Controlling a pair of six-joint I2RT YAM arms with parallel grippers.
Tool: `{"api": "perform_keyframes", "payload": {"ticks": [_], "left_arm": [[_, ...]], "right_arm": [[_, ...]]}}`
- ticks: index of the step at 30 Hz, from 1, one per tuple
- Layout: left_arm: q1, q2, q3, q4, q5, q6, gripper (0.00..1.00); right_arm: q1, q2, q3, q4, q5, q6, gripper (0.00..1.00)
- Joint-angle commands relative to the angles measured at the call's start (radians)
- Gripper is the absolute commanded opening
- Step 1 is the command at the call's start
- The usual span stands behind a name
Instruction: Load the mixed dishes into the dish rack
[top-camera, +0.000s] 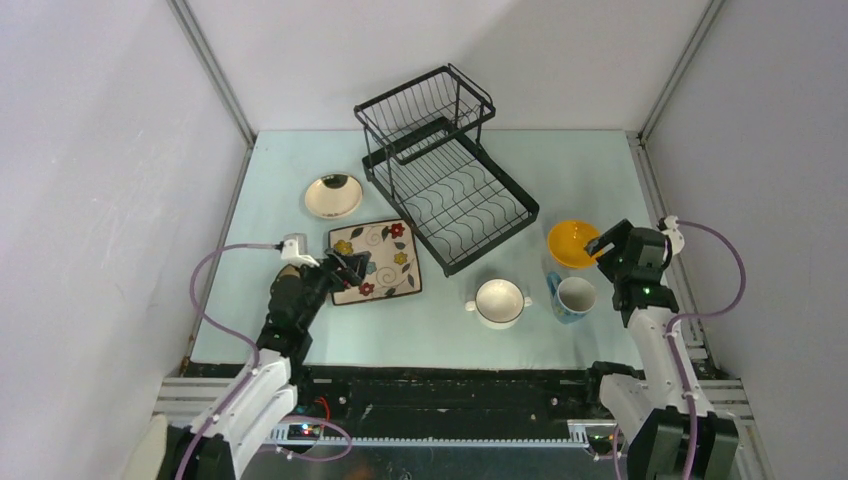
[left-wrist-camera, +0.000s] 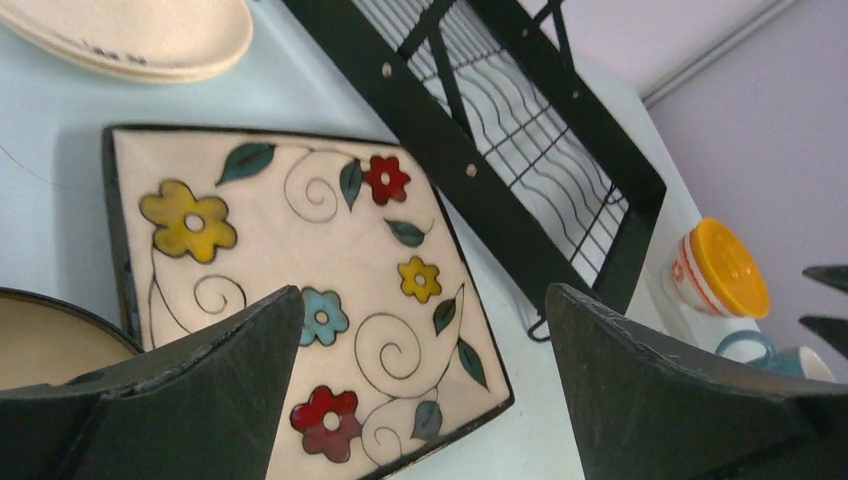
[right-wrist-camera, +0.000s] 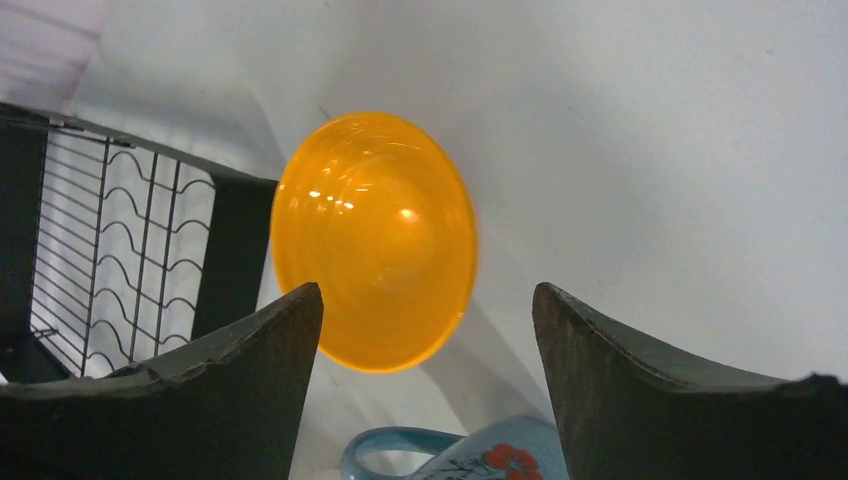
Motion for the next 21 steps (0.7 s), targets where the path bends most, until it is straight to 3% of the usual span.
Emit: {"api": "perform_keyframes", "payload": {"ticks": [1,4,18,21], "left_arm": [[-0.008,0.099,0.053,0.068,0.082,-0.026,0.97],[-0.010,0.132,0.052,0.092,0.074,-0.058,0.97],[-0.012,0.098,0.049,0.049,0.043,-0.034,0.99],[-0.012,0.108,0.055,0.039,0.041,-0.031,0.99]], "right_arm": [[0.054,0.069,0.118,-0.001,0.053,-0.015,0.76],[0.075,0.127,0.143,-0.030,0.074,-0.008,0.69],[0.063,0.293,0.156,-0.036,0.105,0.048,0.60],[0.061,0.309,0.156,-0.032,0.087,0.070,0.54]]}}
